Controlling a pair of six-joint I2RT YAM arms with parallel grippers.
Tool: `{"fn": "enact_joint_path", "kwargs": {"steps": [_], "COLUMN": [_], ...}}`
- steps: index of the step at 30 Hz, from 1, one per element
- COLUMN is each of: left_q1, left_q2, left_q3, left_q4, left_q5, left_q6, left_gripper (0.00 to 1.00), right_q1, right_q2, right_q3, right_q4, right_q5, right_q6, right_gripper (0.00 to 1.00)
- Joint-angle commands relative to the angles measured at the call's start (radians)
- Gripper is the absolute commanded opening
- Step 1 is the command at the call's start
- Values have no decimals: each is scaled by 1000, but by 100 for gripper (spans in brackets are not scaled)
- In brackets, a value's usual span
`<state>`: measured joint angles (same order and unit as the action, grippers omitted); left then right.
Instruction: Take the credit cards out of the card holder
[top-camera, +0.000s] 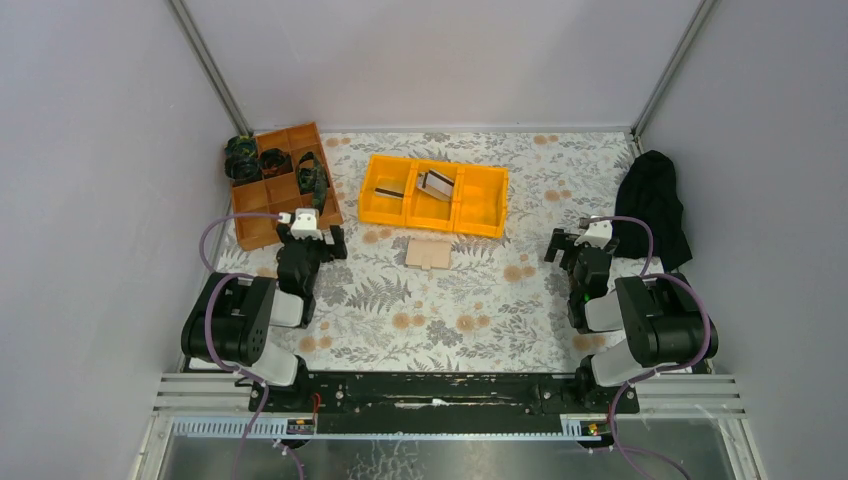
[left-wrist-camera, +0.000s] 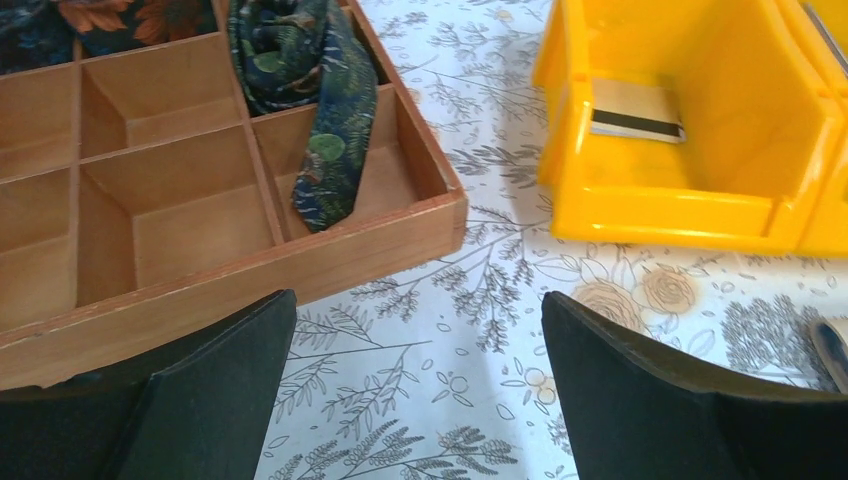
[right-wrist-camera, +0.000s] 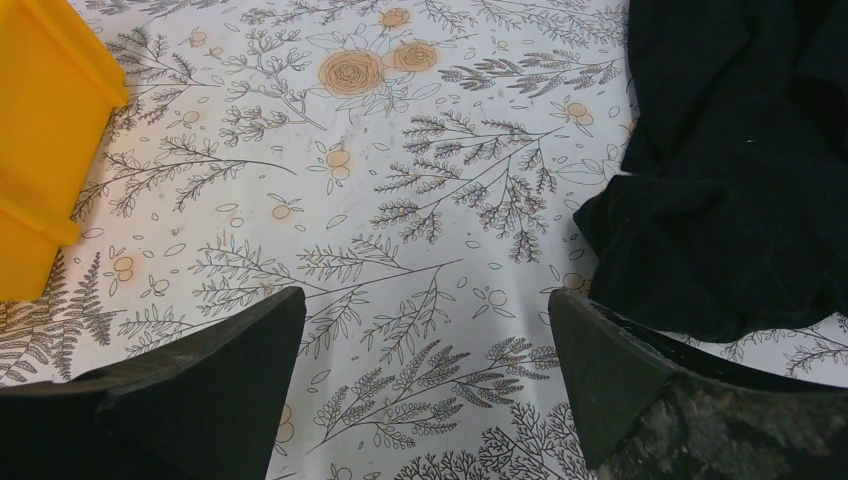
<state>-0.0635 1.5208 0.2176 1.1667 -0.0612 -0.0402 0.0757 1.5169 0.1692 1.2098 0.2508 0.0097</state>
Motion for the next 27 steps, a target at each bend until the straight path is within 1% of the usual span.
{"fn": "enact_joint_path", "kwargs": {"steps": [1, 9, 12, 14, 15, 16, 17, 18, 19, 20, 21, 22, 23, 24, 25, 26, 27], "left_q1": [8, 16, 17, 16, 16, 17, 15, 16, 15, 9, 3, 2, 1, -2, -18, -67, -128], "left_q2": [-11, -6, -20, -90, -147, -209, -261, -310, -344, -368, -387, -398, -404, -403, -396, -380, -365], "left_q3": [-20, 10, 2, 20, 49, 90, 138, 183, 226, 247, 259, 270, 290, 351, 429, 496, 550], "left_q4": [86, 40, 48, -33, -125, -280, -373, -477, -546, -565, -576, -589, -629, -708, -831, -944, -1021], "left_q5": [94, 72, 61, 71, 76, 88, 81, 66, 71, 85, 80, 86, 121, 172, 201, 175, 96], "left_q6": [57, 31, 31, 37, 36, 34, -2, -68, -108, -137, -190, -266, -324, -351, -332, -301, -237], "left_gripper": [100, 100, 100, 100, 100, 100, 100, 100, 100, 100, 100, 100, 100, 100, 100, 100, 100], "right_q1": [-4, -4, -4, -4, -4, -3, 8, 16, 19, 18, 18, 17, 18, 24, 48, 96, 180], "right_q2": [-2, -1, -3, -5, -20, -51, -119, -196, -270, -310, -323, -311, -282, -245, -204, -166, -136], "right_q3": [24, 32, 32, 26, 28, 36, 55, 113, 240, 334, 443, 545, 661, 748, 829, 920, 990], "right_q4": [59, 44, 39, 61, 50, 12, -83, -242, -515, -667, -809, -954, -1067, -1111, -1168, -1252, -1342], "right_q5": [28, 26, 28, 54, 72, 67, 35, -15, -40, -22, -17, -68, -192, -409, -555, -556, -463], "right_q6": [7, 11, 9, 9, 14, 11, -10, -25, 23, 120, 251, 328, 343, 288, 248, 220, 157], "right_gripper": [99, 99, 99, 99, 99, 99, 99, 100, 99, 99, 99, 99, 100, 99, 99, 100, 99]}}
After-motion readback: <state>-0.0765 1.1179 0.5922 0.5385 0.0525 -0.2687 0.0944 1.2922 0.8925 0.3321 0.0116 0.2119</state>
